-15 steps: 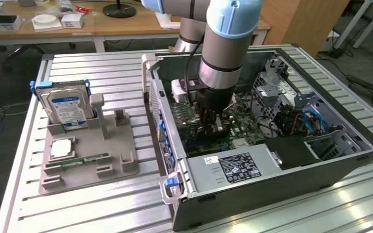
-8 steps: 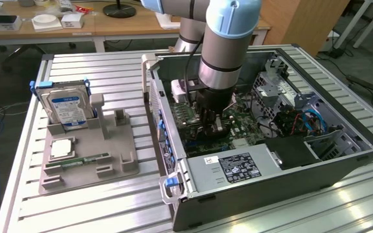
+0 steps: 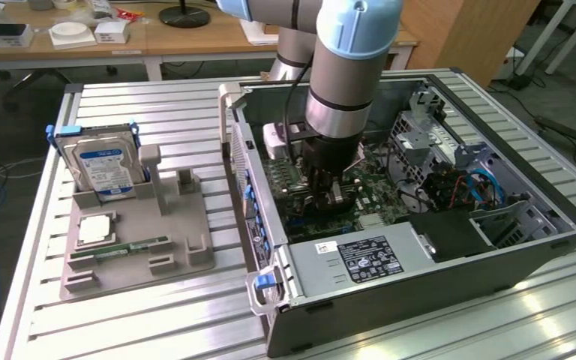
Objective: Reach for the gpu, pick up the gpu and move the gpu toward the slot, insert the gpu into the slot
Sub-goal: 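Insert the gpu into the slot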
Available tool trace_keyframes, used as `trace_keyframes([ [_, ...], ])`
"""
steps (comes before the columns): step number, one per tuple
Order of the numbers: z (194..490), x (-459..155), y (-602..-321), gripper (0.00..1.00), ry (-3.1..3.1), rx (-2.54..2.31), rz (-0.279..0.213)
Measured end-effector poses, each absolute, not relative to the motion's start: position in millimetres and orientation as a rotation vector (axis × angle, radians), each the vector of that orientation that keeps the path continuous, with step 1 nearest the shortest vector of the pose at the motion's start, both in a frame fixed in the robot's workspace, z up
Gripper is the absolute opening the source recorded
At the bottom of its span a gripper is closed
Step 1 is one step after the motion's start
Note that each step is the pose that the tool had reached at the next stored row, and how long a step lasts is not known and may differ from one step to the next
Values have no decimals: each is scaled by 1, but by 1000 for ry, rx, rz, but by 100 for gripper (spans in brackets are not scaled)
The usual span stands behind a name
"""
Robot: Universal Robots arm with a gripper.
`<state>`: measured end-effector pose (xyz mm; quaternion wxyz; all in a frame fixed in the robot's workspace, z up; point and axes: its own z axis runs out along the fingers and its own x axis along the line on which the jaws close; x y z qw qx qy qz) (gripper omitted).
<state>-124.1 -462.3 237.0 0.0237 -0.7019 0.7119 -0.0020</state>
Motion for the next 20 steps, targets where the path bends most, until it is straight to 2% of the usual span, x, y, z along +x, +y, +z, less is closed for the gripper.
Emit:
trace_keyframes([
  [20,235,-128,-463,26,2203,-2173,-11],
])
